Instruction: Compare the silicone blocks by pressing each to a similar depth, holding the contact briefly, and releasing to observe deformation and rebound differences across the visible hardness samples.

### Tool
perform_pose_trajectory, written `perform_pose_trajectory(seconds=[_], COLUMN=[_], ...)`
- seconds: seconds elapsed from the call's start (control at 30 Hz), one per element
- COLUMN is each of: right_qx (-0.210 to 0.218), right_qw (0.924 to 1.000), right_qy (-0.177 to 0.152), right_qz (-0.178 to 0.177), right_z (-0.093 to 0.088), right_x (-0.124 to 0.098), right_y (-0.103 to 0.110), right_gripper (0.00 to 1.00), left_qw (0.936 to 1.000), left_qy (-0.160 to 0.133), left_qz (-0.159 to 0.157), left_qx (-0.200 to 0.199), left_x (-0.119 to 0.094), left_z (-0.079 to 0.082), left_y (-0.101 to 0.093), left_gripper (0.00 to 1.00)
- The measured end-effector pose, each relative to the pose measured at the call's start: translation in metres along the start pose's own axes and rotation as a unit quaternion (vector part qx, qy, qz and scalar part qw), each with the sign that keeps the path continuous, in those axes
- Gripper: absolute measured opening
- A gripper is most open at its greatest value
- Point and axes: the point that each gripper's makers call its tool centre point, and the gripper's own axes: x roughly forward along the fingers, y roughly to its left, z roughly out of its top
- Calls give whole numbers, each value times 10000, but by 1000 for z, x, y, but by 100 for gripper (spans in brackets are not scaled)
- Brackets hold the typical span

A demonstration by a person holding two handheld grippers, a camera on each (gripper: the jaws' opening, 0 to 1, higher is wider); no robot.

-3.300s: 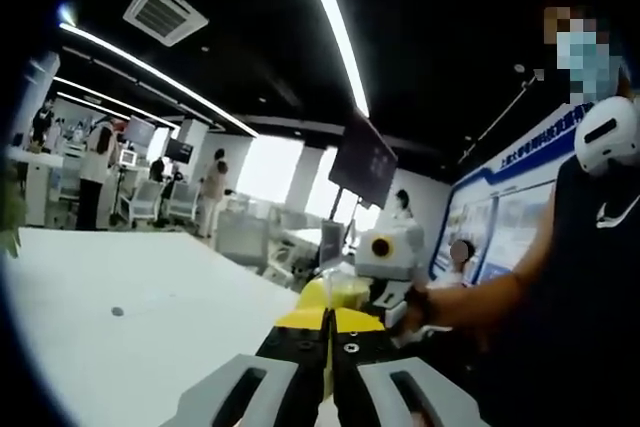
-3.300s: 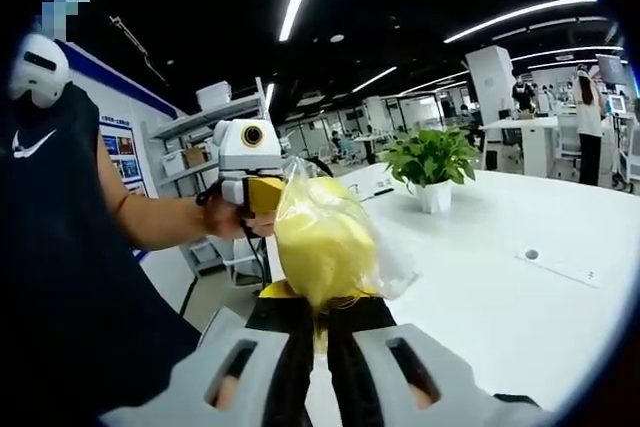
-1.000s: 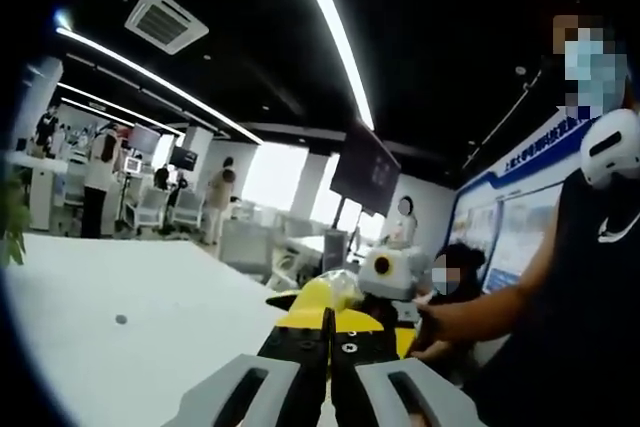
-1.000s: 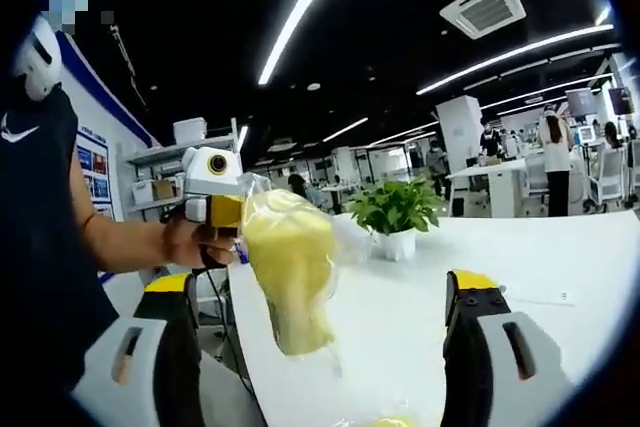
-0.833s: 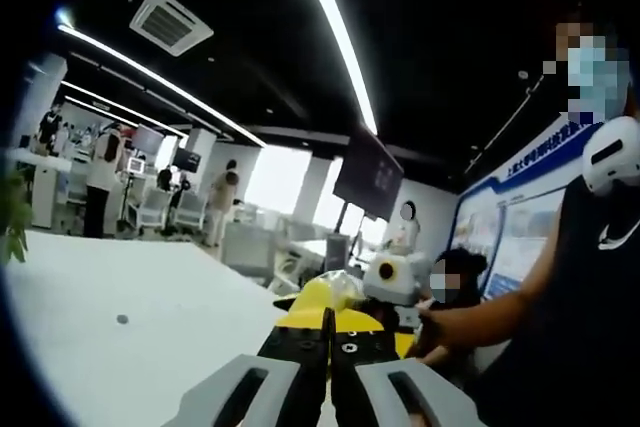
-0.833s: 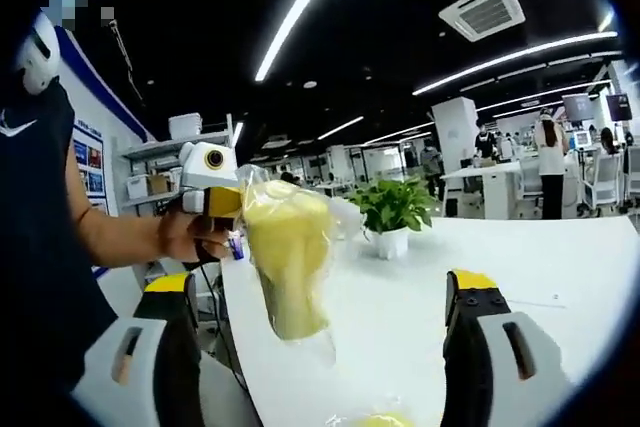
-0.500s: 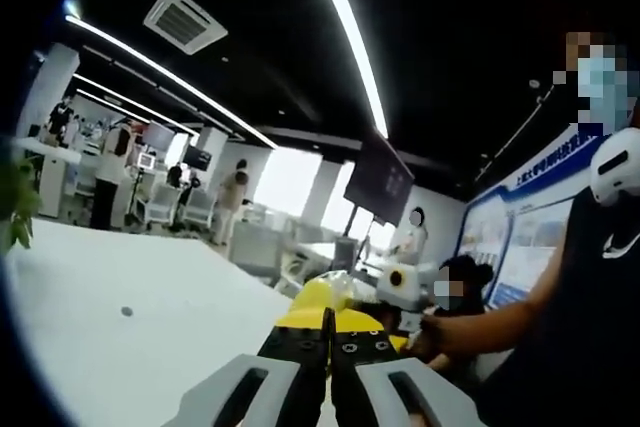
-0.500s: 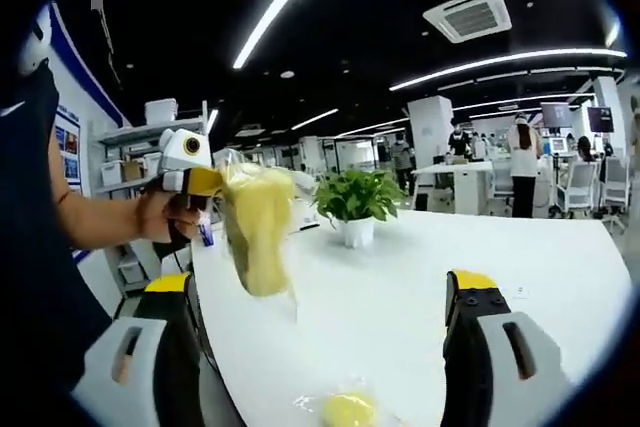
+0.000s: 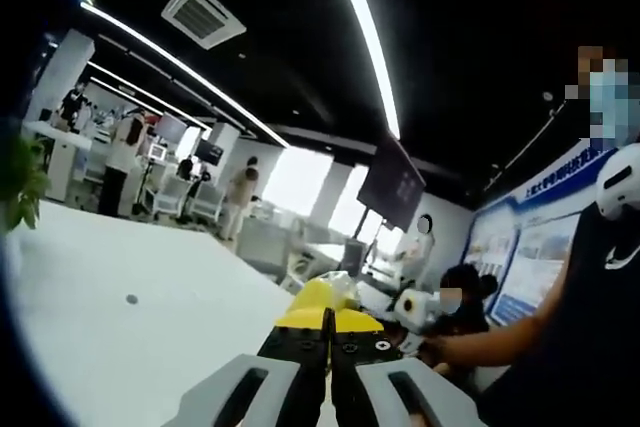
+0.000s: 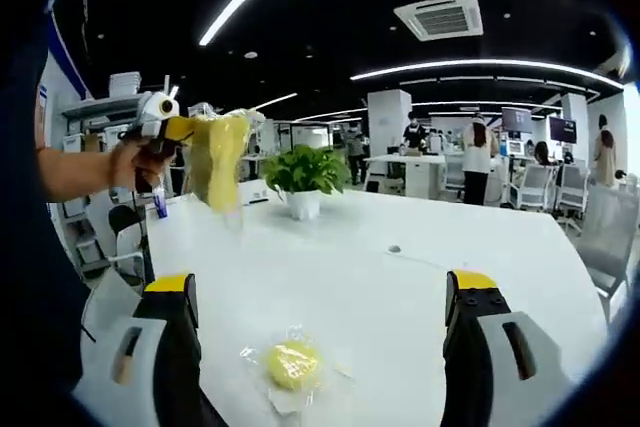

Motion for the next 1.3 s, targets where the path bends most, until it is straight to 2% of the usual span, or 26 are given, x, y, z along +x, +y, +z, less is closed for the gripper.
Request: perform_pose_trajectory(seconds=[0.1, 0.2, 0.3, 0.4, 0.57, 0.87, 1.0, 1.1, 1.3], right_qx=[6, -46, 22, -12, 220, 216, 307, 293, 389], right_qw=[9998, 9998, 9998, 9997, 9987, 9980, 9969, 9967, 9963], right_qy=[171, 149, 114, 149, 200, 264, 514, 565, 555], right_qz=[-101, -152, -164, -207, -413, -534, -520, -500, -535], right_z=[-16, -25, -35, -44, -62, -75, -88, -93, -96], right_x=[-7, -14, -23, -31, -47, -56, -55, -56, -57], right_y=[-6, -9, -8, -7, -14, -20, -19, -17, -19], right_gripper=[97, 97, 97, 97, 97, 97, 97, 97, 97], left_qw=[10000, 9999, 9986, 9987, 9983, 9967, 9961, 9957, 9951], left_qy=[7, 15, 13, -19, -11, 47, 63, 52, 59], left_qz=[16, 34, 85, 127, 183, 243, 294, 320, 330], left_qx=[-46, -135, -520, -490, -556, -773, -834, -864, -932], left_x=[-1, -3, -4, -7, -10, -14, -15, -17, -17], left_z=[-1, -2, -4, -4, -7, -15, -19, -21, -22], left_y=[4, 8, 13, 17, 21, 28, 32, 32, 33], left_gripper=[0, 0, 0, 0, 0, 0, 0, 0, 0])
